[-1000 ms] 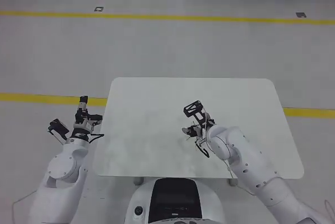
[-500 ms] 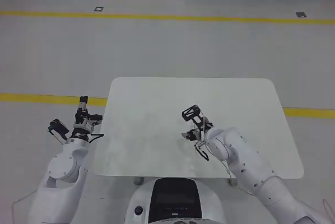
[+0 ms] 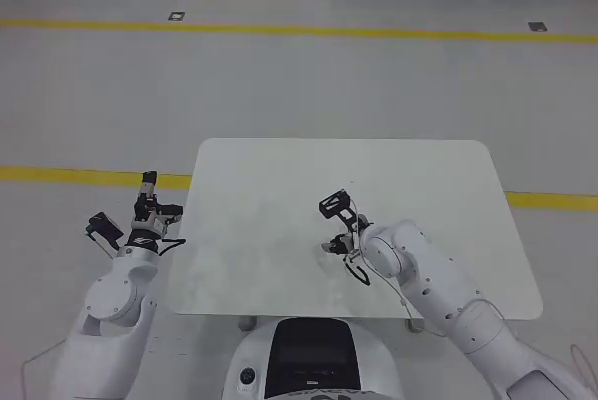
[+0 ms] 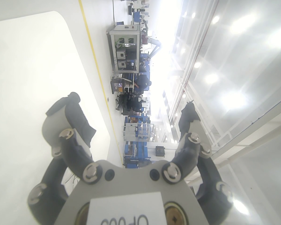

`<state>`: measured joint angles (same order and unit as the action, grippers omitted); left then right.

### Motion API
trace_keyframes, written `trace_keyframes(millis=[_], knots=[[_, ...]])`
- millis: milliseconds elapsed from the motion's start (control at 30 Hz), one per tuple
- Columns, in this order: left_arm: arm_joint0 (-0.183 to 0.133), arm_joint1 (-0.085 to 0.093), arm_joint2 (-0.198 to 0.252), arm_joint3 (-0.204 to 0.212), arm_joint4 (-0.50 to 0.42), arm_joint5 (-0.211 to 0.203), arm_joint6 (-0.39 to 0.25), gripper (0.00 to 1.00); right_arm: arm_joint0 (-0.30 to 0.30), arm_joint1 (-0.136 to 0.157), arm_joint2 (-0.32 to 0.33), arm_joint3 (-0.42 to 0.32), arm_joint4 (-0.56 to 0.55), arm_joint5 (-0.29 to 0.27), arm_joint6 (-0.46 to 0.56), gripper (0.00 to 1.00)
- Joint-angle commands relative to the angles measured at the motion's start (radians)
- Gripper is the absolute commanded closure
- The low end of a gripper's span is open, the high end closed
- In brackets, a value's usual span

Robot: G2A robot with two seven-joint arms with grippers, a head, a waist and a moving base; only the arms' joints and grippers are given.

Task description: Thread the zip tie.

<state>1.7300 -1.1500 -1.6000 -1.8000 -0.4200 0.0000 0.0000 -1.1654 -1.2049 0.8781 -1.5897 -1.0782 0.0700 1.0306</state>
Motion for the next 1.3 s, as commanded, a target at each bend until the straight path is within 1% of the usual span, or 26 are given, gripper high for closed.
trace_keyframes(millis=[0, 133, 200, 467, 567, 633, 900, 967, 1267], knots=[[0.0, 0.0, 0.0, 0.0, 0.0, 0.0, 0.0, 0.0, -0.002, -0.002, 0.004, 0.014, 0.011, 0.005, -0.017, 0.0], [0.0, 0.0, 0.0, 0.0, 0.0, 0.0, 0.0, 0.0, 0.024, -0.013, 0.0, 0.051, 0.051, 0.024, 0.008, 0.0], [0.0, 0.0, 0.0, 0.0, 0.0, 0.0, 0.0, 0.0, 0.035, -0.018, -0.006, 0.063, 0.067, 0.017, 0.007, 0.0], [0.0, 0.0, 0.0, 0.0, 0.0, 0.0, 0.0, 0.0, 0.035, -0.018, -0.006, 0.063, 0.067, 0.017, 0.007, 0.0], [0.0, 0.0, 0.0, 0.0, 0.0, 0.0, 0.0, 0.0, 0.029, -0.018, 0.001, 0.074, 0.069, 0.037, -0.01, 0.0], [0.0, 0.0, 0.0, 0.0, 0.0, 0.0, 0.0, 0.0, 0.028, -0.019, -0.002, 0.075, 0.069, 0.022, -0.01, 0.0], [0.0, 0.0, 0.0, 0.0, 0.0, 0.0, 0.0, 0.0, 0.028, -0.019, -0.002, 0.075, 0.069, 0.022, -0.01, 0.0], [0.0, 0.0, 0.0, 0.0, 0.0, 0.0, 0.0, 0.0, 0.022, -0.019, -0.002, 0.08, 0.053, 0.036, -0.024, 0.0], [0.0, 0.0, 0.0, 0.0, 0.0, 0.0, 0.0, 0.0, 0.021, -0.02, -0.004, 0.079, 0.05, 0.03, -0.025, 0.0]])
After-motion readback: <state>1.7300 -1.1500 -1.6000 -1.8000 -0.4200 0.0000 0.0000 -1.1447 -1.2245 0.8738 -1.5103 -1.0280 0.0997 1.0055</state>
